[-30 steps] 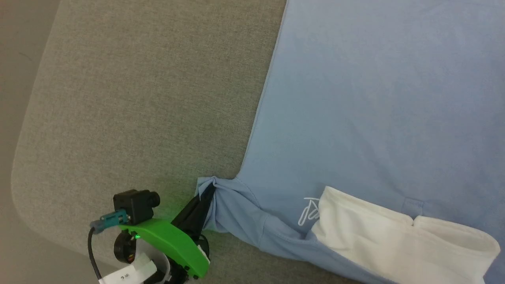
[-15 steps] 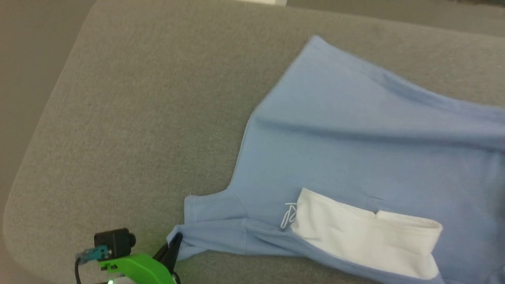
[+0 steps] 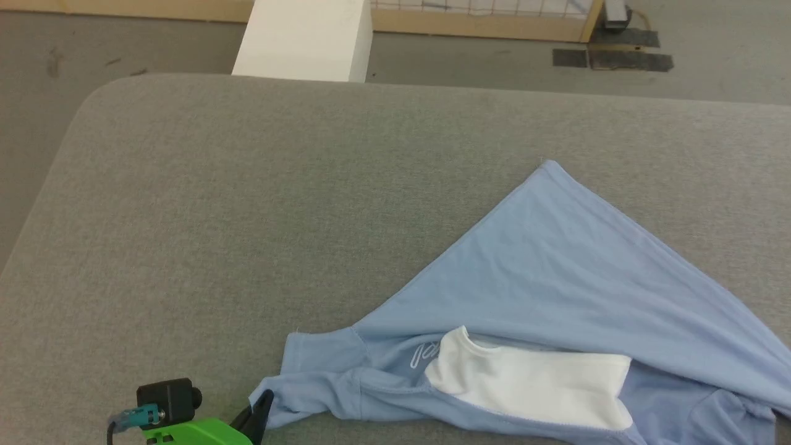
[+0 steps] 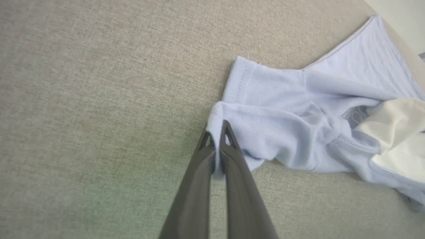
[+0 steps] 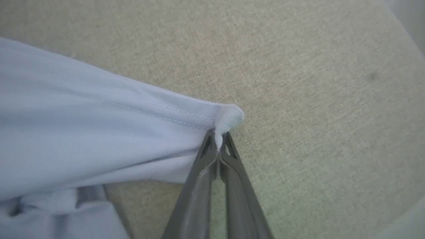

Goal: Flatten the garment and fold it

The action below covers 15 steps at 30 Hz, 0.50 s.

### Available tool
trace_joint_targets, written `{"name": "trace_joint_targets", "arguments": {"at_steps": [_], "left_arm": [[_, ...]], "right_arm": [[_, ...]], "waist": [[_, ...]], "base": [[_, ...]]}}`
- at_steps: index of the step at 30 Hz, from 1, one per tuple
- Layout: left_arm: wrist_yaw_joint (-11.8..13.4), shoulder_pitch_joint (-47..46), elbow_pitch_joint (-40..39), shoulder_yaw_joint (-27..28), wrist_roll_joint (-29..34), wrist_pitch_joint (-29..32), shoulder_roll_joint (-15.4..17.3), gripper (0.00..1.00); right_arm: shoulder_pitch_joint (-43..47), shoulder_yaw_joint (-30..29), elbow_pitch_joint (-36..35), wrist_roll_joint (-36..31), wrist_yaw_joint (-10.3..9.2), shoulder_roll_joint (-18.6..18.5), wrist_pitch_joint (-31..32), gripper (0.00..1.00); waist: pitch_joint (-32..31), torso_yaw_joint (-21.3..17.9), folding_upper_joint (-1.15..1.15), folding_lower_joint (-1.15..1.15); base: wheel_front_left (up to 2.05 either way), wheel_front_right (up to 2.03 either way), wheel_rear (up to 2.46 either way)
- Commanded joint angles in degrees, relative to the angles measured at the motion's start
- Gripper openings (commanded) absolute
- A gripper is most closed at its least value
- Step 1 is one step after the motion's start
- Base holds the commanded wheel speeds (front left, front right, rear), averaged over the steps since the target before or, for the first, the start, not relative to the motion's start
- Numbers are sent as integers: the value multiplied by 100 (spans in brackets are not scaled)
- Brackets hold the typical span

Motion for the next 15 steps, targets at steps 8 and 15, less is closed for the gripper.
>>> {"name": "trace_joint_targets", "arguments": {"at_steps": [8, 15], "left_arm": [[12, 23, -11, -40, -62, 57, 73, 0], [3, 14, 37, -46, -89, 34, 79, 0]], "right_arm": [[253, 39, 136, 268, -9, -5, 1509, 35], [-198, 251, -670, 147, -9, -4, 76, 100]], "waist": [[-138, -58, 0, 0], [-145, 5, 0, 0]], "base": [[0, 0, 0], [0, 0, 0]]}}
